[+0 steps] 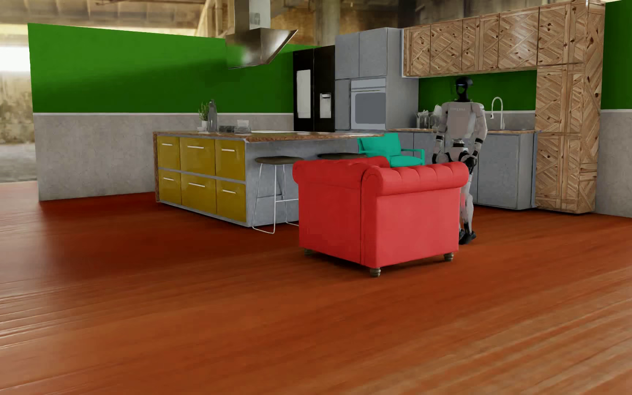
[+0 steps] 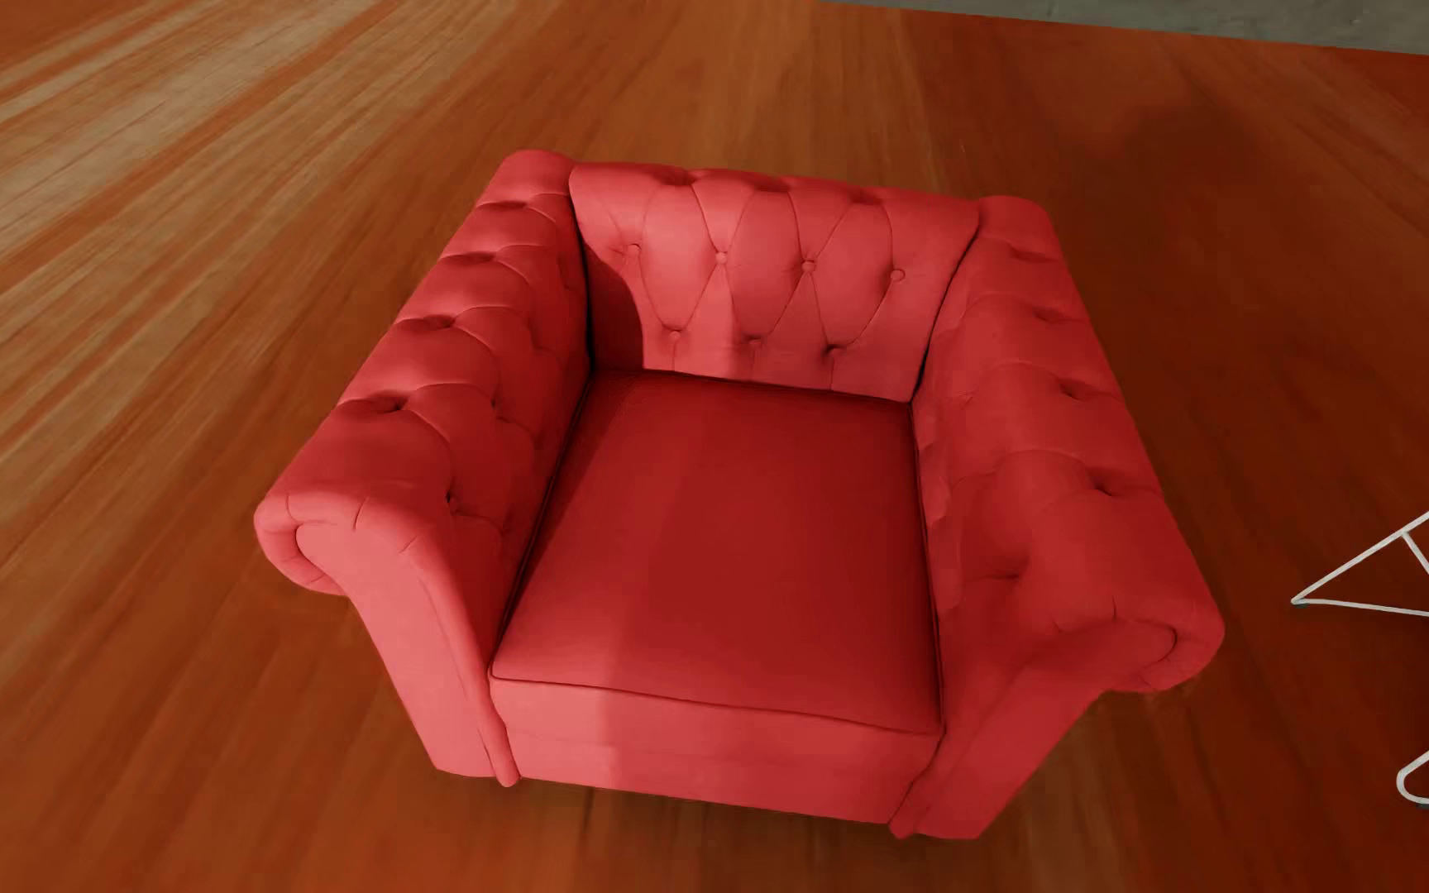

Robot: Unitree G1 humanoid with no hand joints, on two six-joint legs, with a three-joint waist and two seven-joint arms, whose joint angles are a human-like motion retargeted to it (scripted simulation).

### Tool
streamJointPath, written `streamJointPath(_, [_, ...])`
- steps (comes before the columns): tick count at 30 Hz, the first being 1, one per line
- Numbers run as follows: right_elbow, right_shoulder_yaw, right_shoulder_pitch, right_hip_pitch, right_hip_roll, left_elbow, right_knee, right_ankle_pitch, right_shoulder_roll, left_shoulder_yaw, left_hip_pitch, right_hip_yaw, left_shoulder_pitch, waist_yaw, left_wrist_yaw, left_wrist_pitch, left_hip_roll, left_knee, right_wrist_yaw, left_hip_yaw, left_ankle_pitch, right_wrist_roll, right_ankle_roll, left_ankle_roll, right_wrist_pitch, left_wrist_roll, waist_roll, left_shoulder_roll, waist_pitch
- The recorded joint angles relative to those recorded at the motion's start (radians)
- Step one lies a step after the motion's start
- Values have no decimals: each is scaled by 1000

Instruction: Stand still

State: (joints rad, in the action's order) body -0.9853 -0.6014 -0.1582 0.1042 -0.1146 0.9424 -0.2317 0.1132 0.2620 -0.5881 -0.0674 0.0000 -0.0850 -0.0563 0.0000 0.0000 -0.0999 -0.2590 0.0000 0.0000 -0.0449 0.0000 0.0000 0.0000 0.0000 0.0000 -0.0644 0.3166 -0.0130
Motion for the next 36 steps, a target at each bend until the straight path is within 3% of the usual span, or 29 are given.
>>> streamJointPath(7, [-17,31,-6,-13,-14,-11,-7,2,-11,50,-5,0,-19,-21,0,0,18,17,0,0,-11,0,0,0,0,0,4,0,11])
streamJointPath(36, [-22,49,-5,-3,-14,-8,5,8,-18,63,-18,0,-20,-24,0,0,18,25,0,0,8,0,0,0,0,0,4,-2,18])
